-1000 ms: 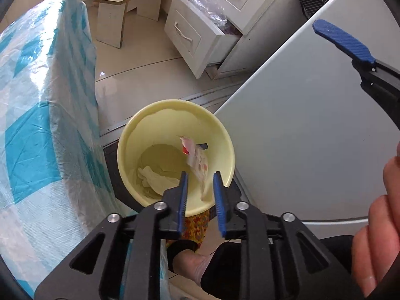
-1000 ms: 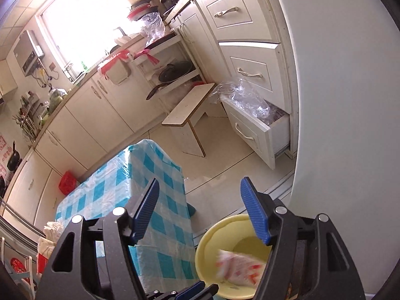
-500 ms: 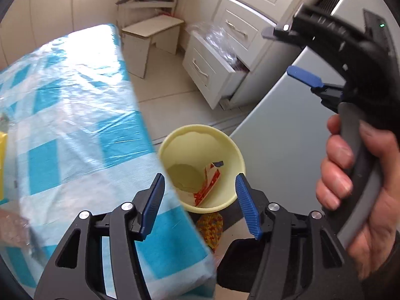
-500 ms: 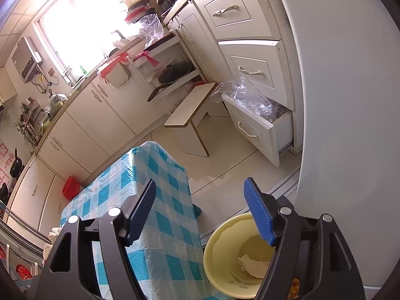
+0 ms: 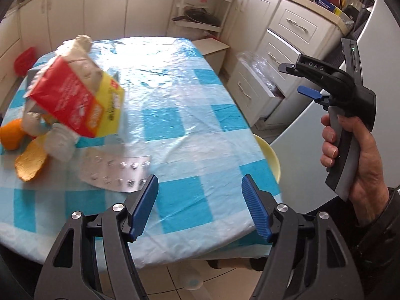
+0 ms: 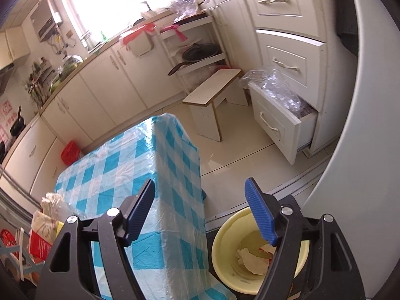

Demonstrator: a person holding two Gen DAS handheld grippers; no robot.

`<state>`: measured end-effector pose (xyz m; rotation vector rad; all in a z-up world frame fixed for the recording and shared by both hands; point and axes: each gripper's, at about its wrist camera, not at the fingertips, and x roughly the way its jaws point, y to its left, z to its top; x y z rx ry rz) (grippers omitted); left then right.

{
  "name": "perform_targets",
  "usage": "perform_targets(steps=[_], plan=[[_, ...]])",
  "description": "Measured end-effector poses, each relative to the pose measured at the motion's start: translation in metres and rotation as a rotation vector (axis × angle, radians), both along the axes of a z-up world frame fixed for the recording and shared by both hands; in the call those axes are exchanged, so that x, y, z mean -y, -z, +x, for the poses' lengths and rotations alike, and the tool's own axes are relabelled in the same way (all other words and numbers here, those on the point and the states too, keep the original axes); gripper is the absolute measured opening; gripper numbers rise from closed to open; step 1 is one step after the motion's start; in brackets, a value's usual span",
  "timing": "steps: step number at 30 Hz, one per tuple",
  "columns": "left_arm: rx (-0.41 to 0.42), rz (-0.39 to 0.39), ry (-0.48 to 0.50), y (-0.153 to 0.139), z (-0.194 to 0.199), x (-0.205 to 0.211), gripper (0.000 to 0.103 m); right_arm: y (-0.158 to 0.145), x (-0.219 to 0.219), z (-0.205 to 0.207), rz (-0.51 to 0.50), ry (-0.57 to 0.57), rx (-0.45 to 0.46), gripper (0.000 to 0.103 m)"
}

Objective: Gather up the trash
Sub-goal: 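Move both open tools back over the table toward the remaining trash, then grasp the orange peel with the left tool while the right tool grasps a red-and-white wrapper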

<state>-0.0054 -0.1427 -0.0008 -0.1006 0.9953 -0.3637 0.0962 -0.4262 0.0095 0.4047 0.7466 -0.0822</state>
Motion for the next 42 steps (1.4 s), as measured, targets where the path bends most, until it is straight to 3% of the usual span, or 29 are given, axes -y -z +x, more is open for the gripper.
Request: perform_targets(steps=[9, 15, 19, 25, 30, 33, 38, 42], plan=[[0.033, 0.003, -0.228, -0.007, -0.005, -0.091, 0.069, 0.008, -0.061, 0.009, -0.095, -0.206, -0.044, 0.076], [0.046, 0.005, -0.352, -0.009, -0.001, -0.126, 0.071, 0.013, -0.112, 0.005, -0.176, -0.399, -0.039, 0.076], [0.054, 0.019, -0.386, -0.009, -0.002, -0.137, 0.072, 0.009, -0.152, -0.007, -0.208, -0.581, 0.013, 0.08], [0.051, 0.04, -0.435, -0.006, -0.001, -0.156, 0.072, 0.006, -0.233, -0.039, -0.347, -0.854, 0.141, 0.081], [0.034, 0.045, -0.475, -0.003, -0.001, -0.173, 0.073, 0.01, -0.286, -0.05, -0.46, -0.928, 0.214, 0.081], [0.031, 0.042, -0.504, -0.001, -0.003, -0.182, 0.075, 0.007, -0.289, -0.045, -0.452, -0.902, 0.231, 0.08], [-0.008, 0.022, -0.546, 0.01, 0.001, -0.198, 0.076, 0.003, -0.272, -0.031, -0.3, -0.845, 0.196, 0.034], [-0.018, 0.027, -0.548, 0.019, 0.015, -0.2, 0.076, 0.002, -0.249, -0.025, -0.211, -0.792, 0.176, 0.014]])
